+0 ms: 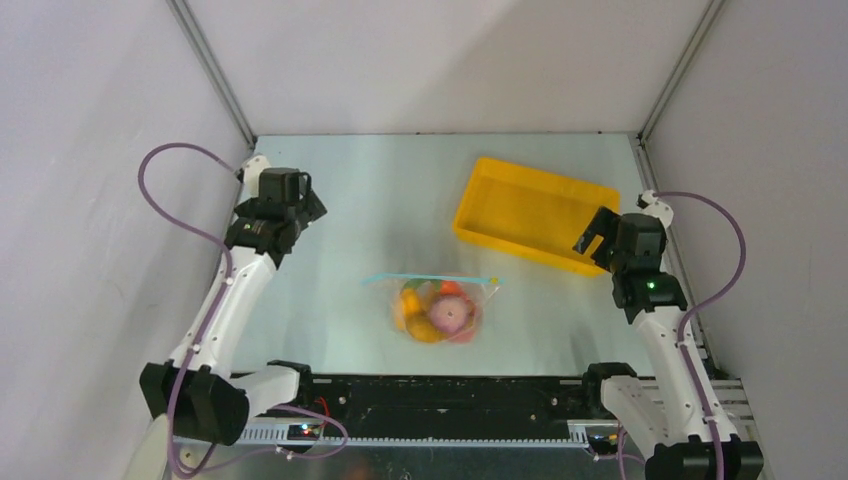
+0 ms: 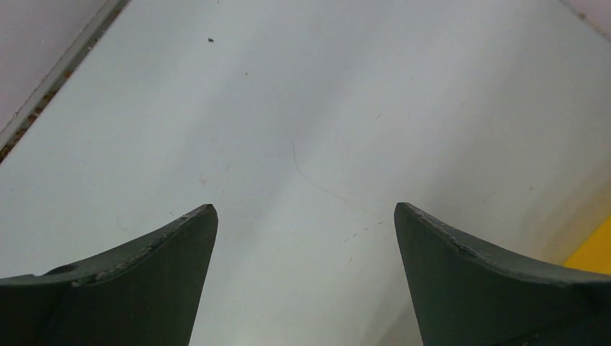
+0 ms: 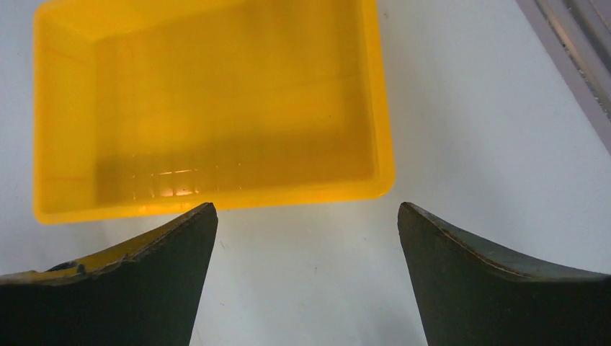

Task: Place the food in the zip-top bag and seal the zipper
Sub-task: Reset both arms

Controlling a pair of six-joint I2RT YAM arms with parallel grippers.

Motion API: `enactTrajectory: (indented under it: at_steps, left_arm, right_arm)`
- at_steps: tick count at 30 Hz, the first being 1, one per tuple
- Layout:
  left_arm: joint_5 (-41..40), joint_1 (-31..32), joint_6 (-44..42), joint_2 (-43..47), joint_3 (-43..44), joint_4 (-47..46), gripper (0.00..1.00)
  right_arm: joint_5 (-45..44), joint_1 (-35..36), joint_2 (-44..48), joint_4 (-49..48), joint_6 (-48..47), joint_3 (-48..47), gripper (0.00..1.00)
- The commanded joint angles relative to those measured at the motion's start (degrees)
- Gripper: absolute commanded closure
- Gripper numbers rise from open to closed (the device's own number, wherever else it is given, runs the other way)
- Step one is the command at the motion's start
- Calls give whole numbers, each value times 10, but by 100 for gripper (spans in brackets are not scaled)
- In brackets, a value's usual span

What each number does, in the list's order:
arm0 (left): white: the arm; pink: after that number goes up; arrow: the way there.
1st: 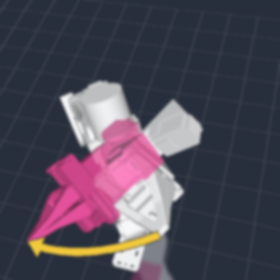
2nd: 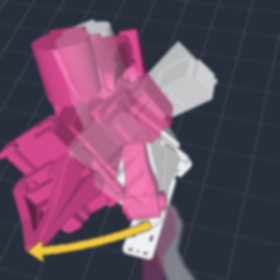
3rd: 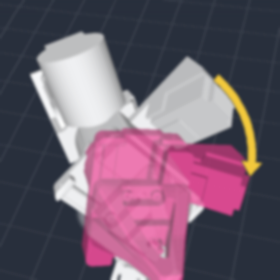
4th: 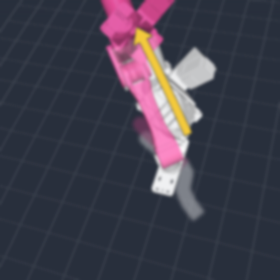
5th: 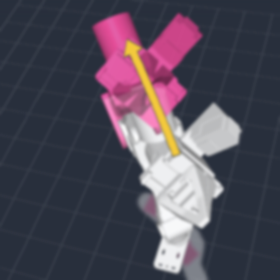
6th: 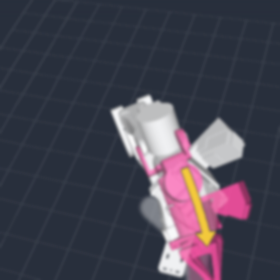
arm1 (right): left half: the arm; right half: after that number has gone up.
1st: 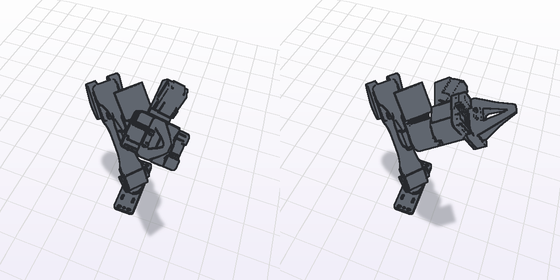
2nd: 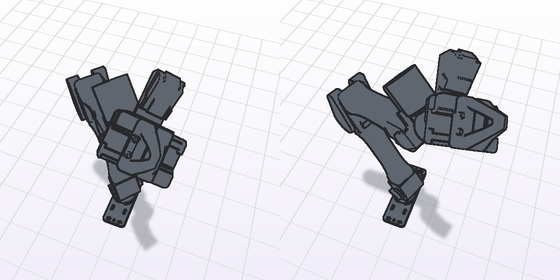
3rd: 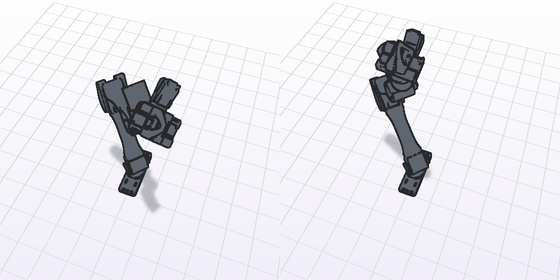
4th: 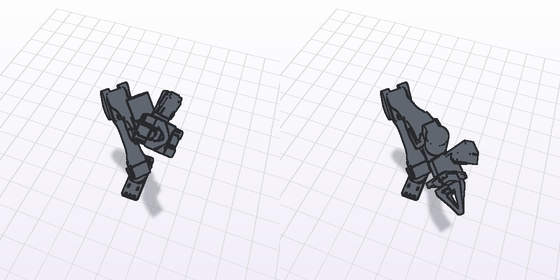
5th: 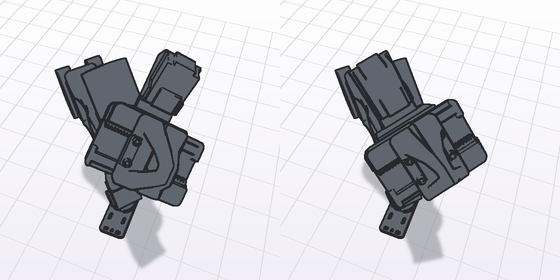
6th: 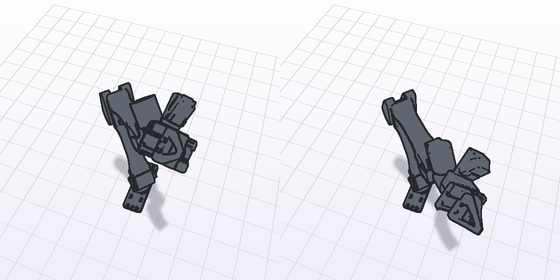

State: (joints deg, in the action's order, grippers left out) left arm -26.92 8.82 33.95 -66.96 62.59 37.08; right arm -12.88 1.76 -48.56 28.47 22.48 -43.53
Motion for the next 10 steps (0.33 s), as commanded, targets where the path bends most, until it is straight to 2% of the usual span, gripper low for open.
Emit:
enactTrajectory:
  at_steps: [1,10]
  left_arm:
    - [-33,-2,23,41,-6,-20,0]
    - [-23,-2,14,80,-24,-35,0]
  right_arm:
    - [-23,-2,42,-37,2,7,1]
    - [-13,-2,91,-65,2,38,1]
